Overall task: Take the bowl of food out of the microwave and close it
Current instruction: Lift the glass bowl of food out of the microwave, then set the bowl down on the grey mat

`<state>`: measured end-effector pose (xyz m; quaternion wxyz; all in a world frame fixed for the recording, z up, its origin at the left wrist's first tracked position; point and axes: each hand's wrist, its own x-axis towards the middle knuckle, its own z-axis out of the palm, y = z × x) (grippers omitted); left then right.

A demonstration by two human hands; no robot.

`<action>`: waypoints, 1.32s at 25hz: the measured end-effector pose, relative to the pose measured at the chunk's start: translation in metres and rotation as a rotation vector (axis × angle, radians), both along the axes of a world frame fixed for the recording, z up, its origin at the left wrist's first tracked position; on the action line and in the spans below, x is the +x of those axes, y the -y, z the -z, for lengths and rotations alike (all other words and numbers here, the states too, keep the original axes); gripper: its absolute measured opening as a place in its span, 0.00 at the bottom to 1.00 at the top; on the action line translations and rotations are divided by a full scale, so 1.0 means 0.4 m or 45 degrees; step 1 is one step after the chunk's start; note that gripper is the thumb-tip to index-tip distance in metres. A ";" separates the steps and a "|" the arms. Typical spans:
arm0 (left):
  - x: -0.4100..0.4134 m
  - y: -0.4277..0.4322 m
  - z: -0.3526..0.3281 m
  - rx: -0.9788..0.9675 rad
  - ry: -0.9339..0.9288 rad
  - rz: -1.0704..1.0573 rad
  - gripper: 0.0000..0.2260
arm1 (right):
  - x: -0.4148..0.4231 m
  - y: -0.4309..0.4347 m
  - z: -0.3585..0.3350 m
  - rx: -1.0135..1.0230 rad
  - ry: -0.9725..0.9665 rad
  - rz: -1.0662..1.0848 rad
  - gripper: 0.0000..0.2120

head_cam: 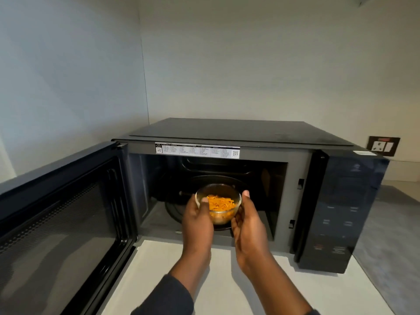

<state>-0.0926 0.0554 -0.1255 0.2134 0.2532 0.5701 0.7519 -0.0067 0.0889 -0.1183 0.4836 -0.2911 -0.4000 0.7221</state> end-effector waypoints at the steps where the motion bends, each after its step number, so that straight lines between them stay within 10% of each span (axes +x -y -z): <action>1: 0.024 0.028 0.000 -0.005 -0.053 -0.012 0.10 | 0.015 0.026 -0.004 0.013 0.009 0.026 0.17; 16: 0.485 0.287 -0.085 -0.313 0.028 0.339 0.22 | 0.526 0.251 -0.025 -0.057 0.443 0.359 0.20; 33: 1.012 -0.195 -0.028 -0.416 -0.054 0.640 0.21 | 1.060 -0.175 0.027 -0.110 0.592 0.706 0.19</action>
